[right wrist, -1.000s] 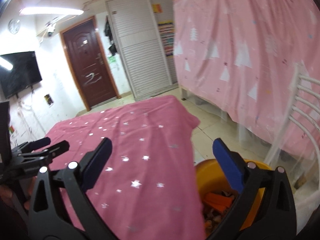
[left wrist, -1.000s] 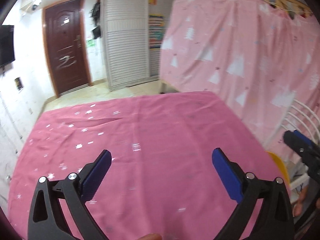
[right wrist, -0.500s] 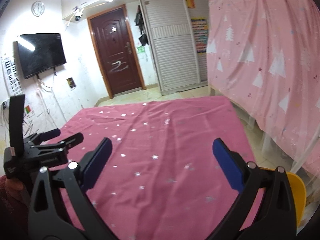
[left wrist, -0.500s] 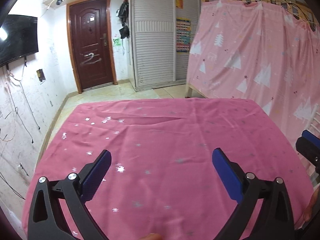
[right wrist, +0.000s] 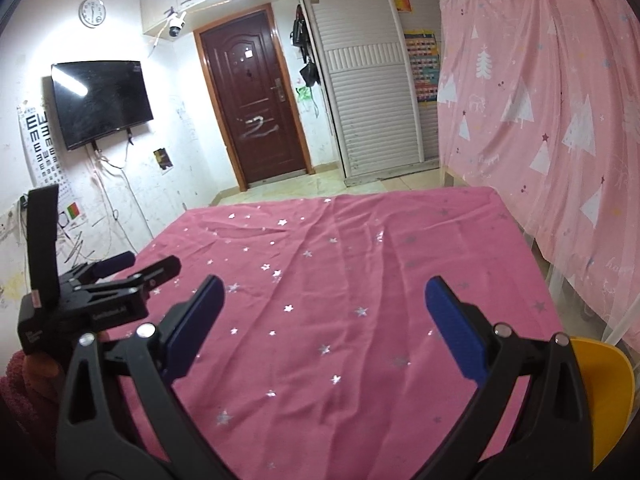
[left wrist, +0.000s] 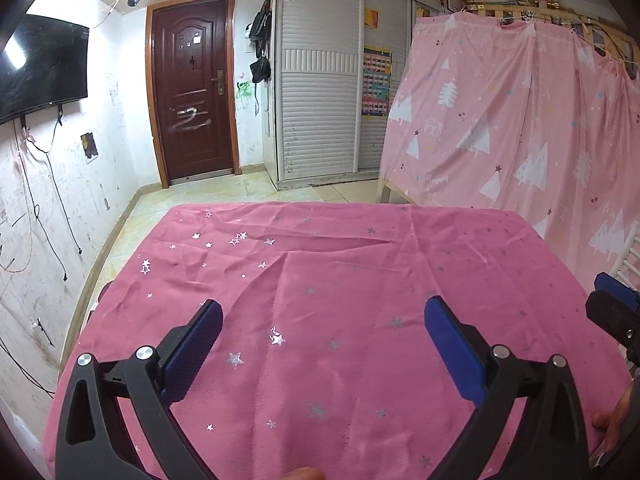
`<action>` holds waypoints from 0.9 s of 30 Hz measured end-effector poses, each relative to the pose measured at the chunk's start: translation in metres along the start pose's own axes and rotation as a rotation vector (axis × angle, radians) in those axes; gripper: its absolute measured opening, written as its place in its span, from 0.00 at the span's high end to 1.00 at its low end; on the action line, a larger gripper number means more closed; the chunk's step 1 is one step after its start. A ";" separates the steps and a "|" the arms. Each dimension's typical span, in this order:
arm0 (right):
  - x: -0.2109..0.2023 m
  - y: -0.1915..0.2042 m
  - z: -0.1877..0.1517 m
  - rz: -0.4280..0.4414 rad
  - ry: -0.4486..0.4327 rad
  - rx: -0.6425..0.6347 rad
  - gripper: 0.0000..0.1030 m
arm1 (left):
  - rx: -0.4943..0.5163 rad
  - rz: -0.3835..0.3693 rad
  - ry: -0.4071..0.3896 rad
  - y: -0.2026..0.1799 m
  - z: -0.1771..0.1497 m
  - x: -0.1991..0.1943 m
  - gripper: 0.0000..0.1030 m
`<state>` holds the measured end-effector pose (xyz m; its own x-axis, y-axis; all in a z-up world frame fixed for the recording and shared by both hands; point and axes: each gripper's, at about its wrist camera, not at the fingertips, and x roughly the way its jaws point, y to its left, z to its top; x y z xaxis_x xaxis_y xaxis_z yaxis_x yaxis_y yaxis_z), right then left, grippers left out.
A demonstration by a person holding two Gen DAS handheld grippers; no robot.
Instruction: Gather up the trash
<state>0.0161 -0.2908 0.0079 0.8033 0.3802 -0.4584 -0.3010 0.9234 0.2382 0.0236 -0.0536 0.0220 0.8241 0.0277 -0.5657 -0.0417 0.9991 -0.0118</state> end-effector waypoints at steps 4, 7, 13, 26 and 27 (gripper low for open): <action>0.004 -0.001 -0.003 -0.002 0.008 0.002 0.06 | 0.000 -0.003 -0.004 0.000 -0.001 0.000 0.09; 0.005 -0.003 -0.004 0.002 0.011 0.007 0.06 | -0.005 -0.002 -0.012 0.002 -0.002 -0.001 0.09; 0.003 -0.005 -0.006 0.005 0.005 0.009 0.06 | -0.011 -0.004 -0.005 0.003 -0.002 -0.001 0.09; 0.004 -0.003 -0.007 -0.003 0.007 -0.001 0.06 | -0.015 -0.005 0.002 0.004 -0.001 0.001 0.09; 0.004 -0.002 -0.008 -0.003 0.007 -0.001 0.06 | -0.016 -0.005 0.003 0.005 -0.001 0.001 0.09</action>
<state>0.0158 -0.2909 -0.0013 0.8007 0.3780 -0.4648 -0.2994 0.9245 0.2360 0.0238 -0.0490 0.0204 0.8228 0.0225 -0.5678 -0.0464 0.9985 -0.0276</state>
